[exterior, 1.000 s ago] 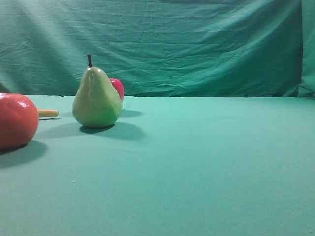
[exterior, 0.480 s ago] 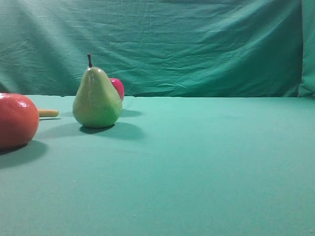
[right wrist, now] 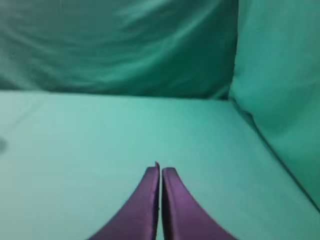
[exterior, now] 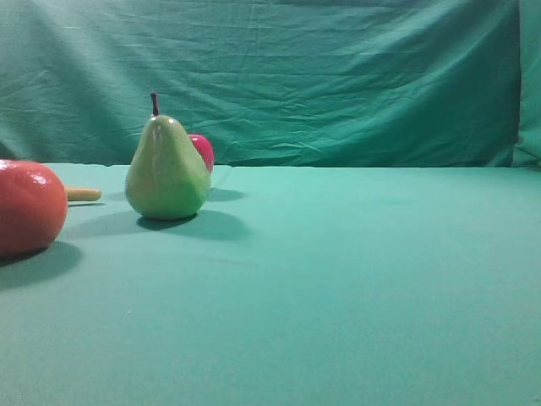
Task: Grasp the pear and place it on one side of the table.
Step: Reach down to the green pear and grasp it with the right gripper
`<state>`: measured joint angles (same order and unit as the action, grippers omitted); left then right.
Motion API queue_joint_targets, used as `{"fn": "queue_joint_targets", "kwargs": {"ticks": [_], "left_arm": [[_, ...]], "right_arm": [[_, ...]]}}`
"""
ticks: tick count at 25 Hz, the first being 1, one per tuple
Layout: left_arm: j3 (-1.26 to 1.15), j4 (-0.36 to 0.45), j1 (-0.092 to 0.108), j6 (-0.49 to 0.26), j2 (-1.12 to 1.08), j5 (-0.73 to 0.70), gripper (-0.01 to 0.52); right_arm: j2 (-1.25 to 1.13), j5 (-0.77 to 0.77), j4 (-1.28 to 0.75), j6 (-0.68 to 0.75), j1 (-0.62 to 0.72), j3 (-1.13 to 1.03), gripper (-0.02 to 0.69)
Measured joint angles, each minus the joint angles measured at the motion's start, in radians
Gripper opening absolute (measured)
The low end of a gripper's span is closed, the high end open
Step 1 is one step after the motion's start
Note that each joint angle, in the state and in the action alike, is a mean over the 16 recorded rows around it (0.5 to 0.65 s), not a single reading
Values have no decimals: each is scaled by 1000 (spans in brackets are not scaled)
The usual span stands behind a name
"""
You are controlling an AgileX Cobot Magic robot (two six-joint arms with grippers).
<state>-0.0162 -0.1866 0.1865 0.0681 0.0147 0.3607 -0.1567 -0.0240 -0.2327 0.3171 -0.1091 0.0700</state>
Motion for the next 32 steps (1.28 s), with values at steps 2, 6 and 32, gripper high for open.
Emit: {"fn": "queue_joint_targets", "kwargs": {"ticks": [2,6,32], "left_arm": [[0,0,0,0,0,0,0],[0,0,0,0,0,0,0],[0,0,0,0,0,0,0]], "right_arm": [[-79,-13,1,17,-2,46,0],[-278,-94,3,32,-24,164,0],[-1438,-428,53,-257,-634,1033,238]]}}
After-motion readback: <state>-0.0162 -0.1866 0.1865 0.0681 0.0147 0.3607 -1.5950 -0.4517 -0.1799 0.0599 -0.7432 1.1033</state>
